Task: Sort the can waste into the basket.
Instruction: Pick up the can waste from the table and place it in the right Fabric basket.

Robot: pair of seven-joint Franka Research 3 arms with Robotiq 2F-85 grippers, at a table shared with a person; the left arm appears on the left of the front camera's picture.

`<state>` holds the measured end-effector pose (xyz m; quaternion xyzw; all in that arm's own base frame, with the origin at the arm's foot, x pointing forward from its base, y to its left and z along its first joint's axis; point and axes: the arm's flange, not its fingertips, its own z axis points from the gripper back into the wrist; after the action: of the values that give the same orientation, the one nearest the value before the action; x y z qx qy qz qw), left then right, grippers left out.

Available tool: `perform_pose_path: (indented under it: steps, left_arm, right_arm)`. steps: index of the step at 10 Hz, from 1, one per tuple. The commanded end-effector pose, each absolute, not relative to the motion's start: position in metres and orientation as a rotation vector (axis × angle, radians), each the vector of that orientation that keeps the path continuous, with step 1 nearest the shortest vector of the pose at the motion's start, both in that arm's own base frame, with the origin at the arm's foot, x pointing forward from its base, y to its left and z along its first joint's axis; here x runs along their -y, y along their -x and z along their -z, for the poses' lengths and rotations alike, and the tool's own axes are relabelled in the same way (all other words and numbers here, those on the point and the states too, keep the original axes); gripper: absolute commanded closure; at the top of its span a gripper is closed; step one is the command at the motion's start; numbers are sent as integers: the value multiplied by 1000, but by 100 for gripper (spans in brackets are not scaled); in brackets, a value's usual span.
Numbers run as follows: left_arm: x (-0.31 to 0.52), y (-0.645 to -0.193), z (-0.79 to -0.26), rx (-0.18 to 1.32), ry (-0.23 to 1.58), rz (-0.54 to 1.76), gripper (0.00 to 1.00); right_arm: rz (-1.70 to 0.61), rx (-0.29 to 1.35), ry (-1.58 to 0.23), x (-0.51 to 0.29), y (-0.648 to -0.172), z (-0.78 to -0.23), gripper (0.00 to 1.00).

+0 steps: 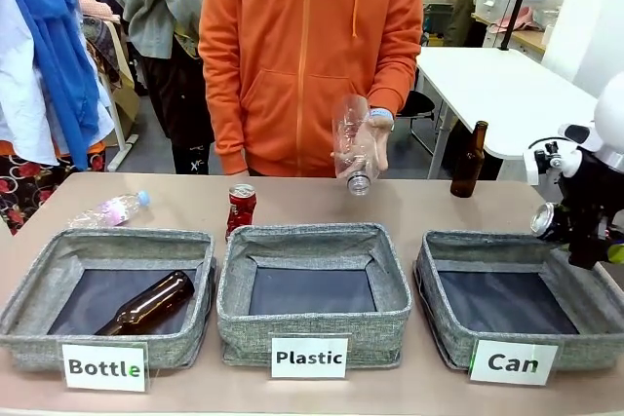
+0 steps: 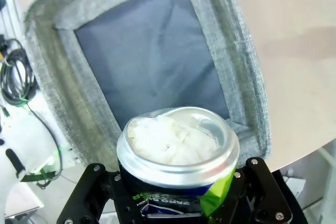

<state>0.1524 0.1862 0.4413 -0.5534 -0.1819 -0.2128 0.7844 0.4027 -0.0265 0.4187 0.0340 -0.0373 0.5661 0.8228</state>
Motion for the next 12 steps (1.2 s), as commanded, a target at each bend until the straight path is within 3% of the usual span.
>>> perform_pose_path:
  steps: [1,2,3,4,6,7,8,12]
  left_arm:
    - [-187,-152,-445,408,1213,463,0]
    - [-187,-152,-445,408,1213,463,0]
    - [-187,-152,-445,408,1213,463,0]
    - [-187,-152,-445,408,1213,463,0]
    - [-187,-152,-445,408,1213,463,0]
    - [-187,-152,-445,408,1213,463,0]
    - [-187,-152,-445,408,1213,463,0]
    - [-187,-152,-445,408,1213,463,0]
  right_arm:
    - [-1256,107,-123,28,-413,-423,84]
    - [-1271,104,-123,27,-414,-423,41]
    - [-1291,96,-129,26,-413,-423,26]
    - [-1285,94,-131,25,-413,-424,0]
    - [-1292,94,-136,22,-415,-425,0]
    - [-1294,91,-137,21,-414,-426,8]
    - [-1299,91,-145,20,-414,-426,0]
    - [-1280,119,-267,22,-415,-430,0]
